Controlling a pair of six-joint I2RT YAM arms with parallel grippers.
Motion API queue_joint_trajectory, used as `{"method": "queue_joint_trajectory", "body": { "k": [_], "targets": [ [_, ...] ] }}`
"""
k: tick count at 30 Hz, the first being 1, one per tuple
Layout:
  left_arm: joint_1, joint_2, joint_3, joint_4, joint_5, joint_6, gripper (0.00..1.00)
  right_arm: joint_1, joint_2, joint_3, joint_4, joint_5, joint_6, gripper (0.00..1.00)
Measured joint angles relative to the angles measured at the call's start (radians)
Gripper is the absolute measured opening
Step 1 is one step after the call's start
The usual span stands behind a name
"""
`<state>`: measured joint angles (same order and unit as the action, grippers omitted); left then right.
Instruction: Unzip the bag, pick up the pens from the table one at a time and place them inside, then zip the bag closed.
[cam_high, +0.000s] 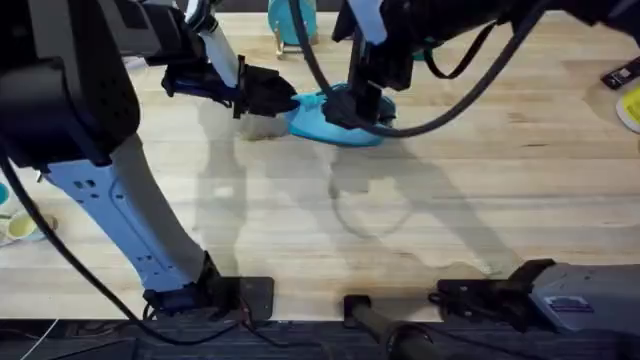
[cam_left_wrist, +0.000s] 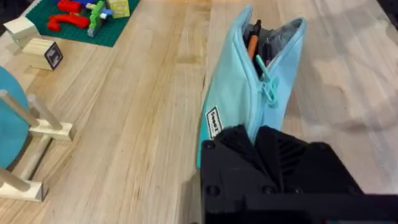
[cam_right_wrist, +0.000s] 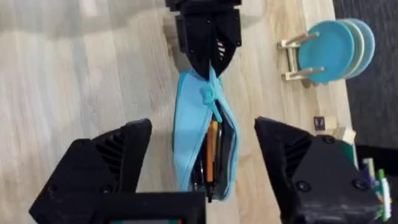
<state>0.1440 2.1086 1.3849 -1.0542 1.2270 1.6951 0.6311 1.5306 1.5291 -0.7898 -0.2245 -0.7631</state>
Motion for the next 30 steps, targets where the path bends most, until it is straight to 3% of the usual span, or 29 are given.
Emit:
{"method": "queue_joint_trajectory", "body": {
  "k": [25,30],
  "targets": [
    [0.0,0.0,0.0,0.0,0.0,0.0,0.042,0.03,0.091,0.0,0.032,0.0,-0.084,0.988],
    [0.0,0.0,0.0,0.0,0.0,0.0,0.042,0.053,0.121,0.0,0.059,0.059,-0.09,0.986]
  ]
}}
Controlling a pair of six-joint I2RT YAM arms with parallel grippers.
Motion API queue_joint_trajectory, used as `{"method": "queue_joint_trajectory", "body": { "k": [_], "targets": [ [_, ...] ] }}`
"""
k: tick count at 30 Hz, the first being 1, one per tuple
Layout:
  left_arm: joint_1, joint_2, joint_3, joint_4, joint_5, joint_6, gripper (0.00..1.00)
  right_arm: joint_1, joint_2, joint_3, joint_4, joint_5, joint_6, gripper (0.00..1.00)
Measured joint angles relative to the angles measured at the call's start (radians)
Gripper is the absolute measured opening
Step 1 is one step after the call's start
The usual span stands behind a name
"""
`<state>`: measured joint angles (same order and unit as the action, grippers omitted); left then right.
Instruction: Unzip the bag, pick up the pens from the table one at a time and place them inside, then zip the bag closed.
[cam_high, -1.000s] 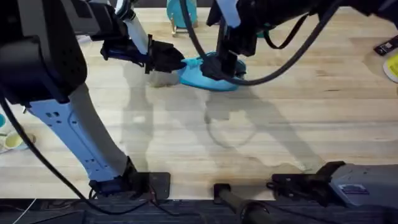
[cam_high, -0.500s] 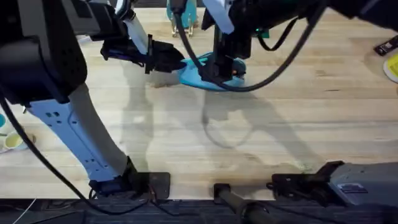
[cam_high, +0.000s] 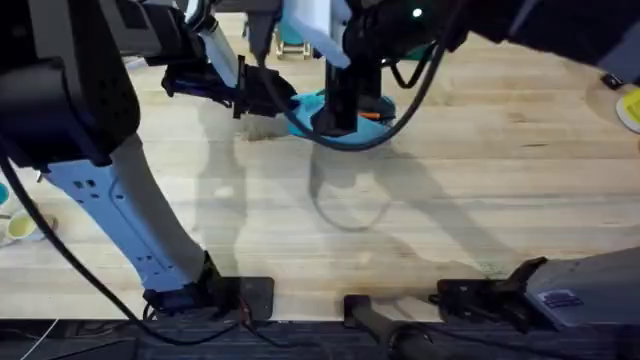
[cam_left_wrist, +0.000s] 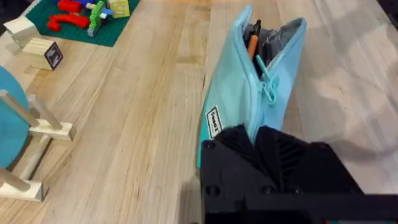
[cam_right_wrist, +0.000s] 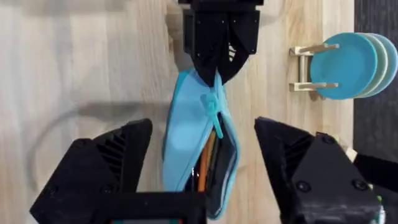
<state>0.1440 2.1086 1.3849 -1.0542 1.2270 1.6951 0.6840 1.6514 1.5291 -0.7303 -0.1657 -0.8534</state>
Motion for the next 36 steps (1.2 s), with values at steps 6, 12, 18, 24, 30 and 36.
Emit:
{"method": "queue_joint_trajectory", "body": {
  "k": [6,12,18,24,30,36],
  "targets": [
    [0.0,0.0,0.0,0.0,0.0,0.0,0.042,0.029,0.043,0.0,0.023,0.068,-0.027,0.985],
    [0.0,0.0,0.0,0.0,0.0,0.0,0.042,0.038,0.091,0.0,0.051,0.117,-0.038,0.986],
    [0.0,0.0,0.0,0.0,0.0,0.0,0.042,0.038,0.099,0.0,0.052,0.137,-0.038,0.96],
    [0.0,0.0,0.0,0.0,0.0,0.0,0.042,0.038,0.129,0.001,0.054,0.144,-0.039,0.953],
    [0.0,0.0,0.0,0.0,0.0,0.0,0.042,0.038,0.151,0.001,0.061,0.144,-0.038,0.953],
    [0.0,0.0,0.0,0.0,0.0,0.0,0.042,0.038,0.151,0.002,0.066,0.144,-0.039,0.951]
  ]
}}
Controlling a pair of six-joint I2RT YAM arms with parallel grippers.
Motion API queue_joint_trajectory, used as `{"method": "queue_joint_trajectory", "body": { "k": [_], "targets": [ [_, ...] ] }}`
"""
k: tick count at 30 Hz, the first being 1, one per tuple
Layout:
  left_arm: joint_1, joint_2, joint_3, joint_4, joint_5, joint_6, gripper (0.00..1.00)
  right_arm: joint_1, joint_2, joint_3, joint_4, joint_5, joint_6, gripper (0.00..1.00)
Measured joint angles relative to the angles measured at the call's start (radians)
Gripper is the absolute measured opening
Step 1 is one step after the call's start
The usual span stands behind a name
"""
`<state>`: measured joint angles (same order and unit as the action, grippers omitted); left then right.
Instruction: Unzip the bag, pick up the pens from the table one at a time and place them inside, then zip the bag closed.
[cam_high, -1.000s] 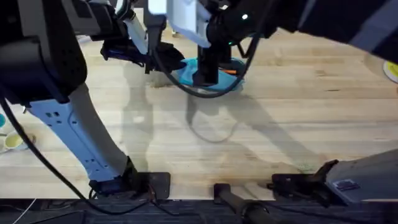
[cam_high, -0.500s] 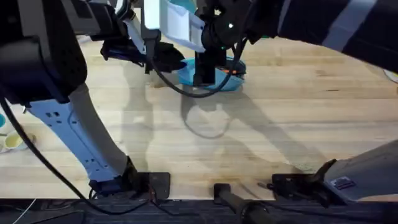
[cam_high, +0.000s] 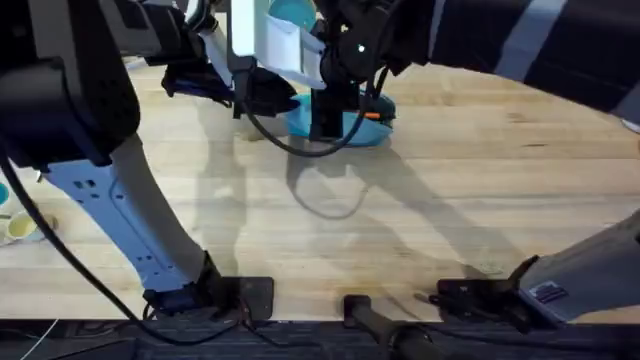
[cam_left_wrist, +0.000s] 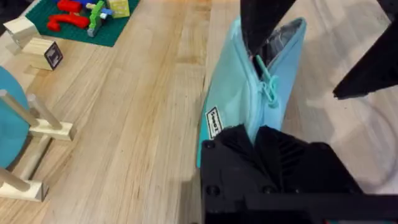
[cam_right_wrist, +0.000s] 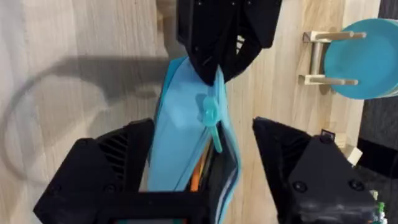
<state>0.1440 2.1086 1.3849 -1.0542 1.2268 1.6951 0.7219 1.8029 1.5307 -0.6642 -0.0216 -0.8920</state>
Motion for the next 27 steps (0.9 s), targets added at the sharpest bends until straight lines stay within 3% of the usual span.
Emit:
{"method": "queue_joint_trajectory", "body": {
  "k": [27],
  "targets": [
    [0.0,0.0,0.0,0.0,0.0,0.0,0.042,0.0,0.07,0.001,0.066,0.003,0.0,0.895]
  ]
}}
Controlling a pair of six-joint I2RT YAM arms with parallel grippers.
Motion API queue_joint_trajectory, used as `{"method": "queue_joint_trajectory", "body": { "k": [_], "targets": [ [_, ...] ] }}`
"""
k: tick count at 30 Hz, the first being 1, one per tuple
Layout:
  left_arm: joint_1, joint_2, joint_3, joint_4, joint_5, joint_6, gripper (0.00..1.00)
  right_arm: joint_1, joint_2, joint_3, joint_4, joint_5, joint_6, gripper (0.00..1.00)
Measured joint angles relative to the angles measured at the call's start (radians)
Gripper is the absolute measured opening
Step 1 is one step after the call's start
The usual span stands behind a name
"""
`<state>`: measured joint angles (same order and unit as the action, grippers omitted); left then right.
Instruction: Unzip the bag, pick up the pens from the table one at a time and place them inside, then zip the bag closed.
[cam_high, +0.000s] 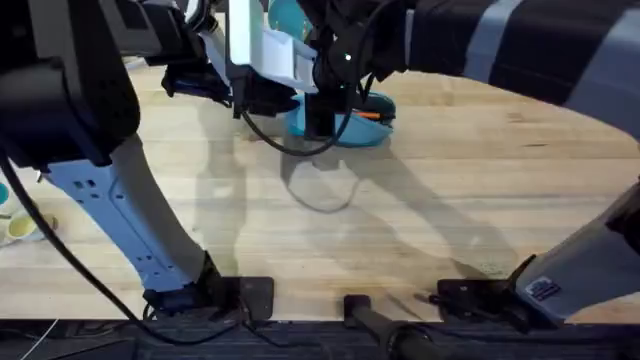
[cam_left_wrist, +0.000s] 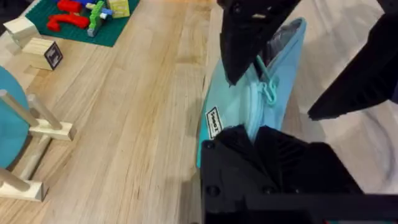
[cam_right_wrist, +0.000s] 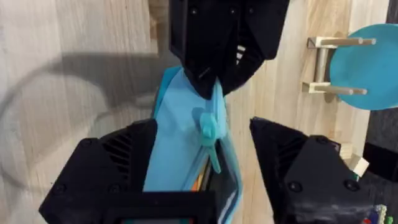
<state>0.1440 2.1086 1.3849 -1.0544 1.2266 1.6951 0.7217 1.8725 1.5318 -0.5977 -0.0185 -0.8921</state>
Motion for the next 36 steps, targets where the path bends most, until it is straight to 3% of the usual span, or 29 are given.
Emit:
{"method": "queue_joint_trajectory", "body": {
  "k": [31,36],
  "targets": [
    [0.0,0.0,0.0,0.0,0.0,0.0,0.042,-0.022,0.034,0.001,0.0,0.019,0.04,0.897],
    [0.0,0.0,0.0,0.0,0.0,0.0,0.042,-0.022,0.041,0.001,0.002,0.022,0.043,0.808]
  ]
}}
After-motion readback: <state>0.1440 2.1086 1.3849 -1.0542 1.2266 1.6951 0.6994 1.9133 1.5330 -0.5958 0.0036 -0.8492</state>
